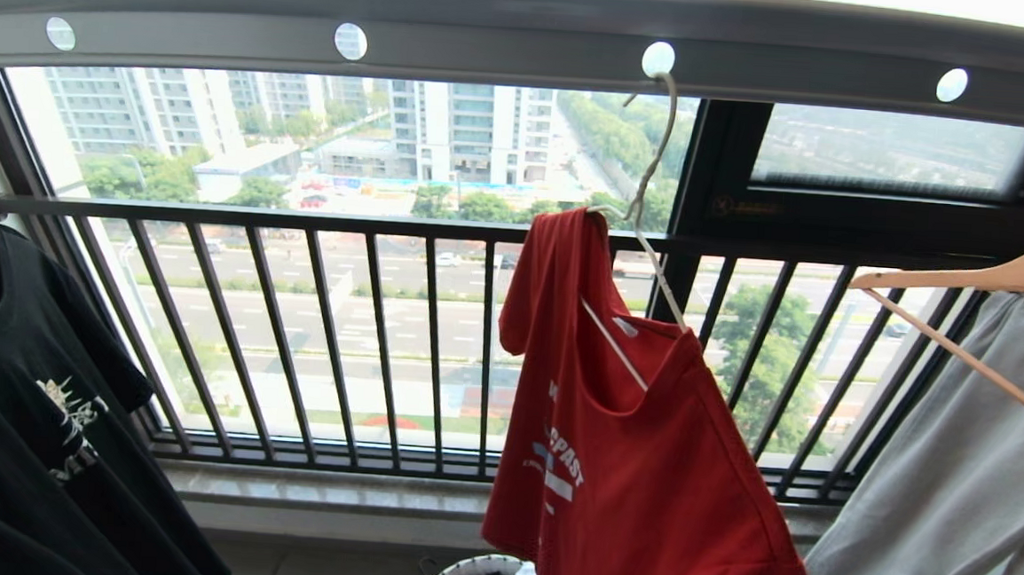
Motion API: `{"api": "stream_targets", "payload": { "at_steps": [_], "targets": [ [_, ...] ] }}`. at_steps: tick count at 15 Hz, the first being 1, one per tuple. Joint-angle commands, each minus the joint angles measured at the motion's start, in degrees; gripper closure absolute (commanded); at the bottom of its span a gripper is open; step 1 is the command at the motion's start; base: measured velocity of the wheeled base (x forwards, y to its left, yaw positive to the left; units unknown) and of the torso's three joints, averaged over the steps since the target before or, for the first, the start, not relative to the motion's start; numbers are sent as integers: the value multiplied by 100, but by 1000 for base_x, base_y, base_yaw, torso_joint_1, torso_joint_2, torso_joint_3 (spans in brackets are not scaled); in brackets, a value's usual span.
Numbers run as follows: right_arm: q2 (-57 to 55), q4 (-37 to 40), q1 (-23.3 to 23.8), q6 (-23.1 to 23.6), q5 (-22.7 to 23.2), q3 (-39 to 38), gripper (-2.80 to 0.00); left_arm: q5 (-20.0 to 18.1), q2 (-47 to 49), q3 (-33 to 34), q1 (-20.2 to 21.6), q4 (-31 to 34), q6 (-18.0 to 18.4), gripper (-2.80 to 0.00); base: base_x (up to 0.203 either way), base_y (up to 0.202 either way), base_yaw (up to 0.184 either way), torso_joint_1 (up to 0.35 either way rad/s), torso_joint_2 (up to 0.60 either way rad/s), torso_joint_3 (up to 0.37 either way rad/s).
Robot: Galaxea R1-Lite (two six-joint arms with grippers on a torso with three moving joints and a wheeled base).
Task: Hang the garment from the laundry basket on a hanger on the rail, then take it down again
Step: Take the clothes off the clothes rack
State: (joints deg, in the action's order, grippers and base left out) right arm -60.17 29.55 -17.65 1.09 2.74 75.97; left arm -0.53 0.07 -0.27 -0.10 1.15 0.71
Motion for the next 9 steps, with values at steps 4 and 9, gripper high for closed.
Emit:
{"api": "stream_targets", "payload": {
  "at_steps": [4, 9],
  "targets": [
    [-1497, -103, -2387, -931, -2602, 911, -280, 1, 1, 0, 1, 0, 0, 0, 0, 0, 0, 0, 0, 0],
    [-2345, -605, -2963, -1398, -3776, 1347, -280, 1, 1, 0, 1, 0, 0, 0, 0, 0, 0, 0, 0, 0]
  ]
}}
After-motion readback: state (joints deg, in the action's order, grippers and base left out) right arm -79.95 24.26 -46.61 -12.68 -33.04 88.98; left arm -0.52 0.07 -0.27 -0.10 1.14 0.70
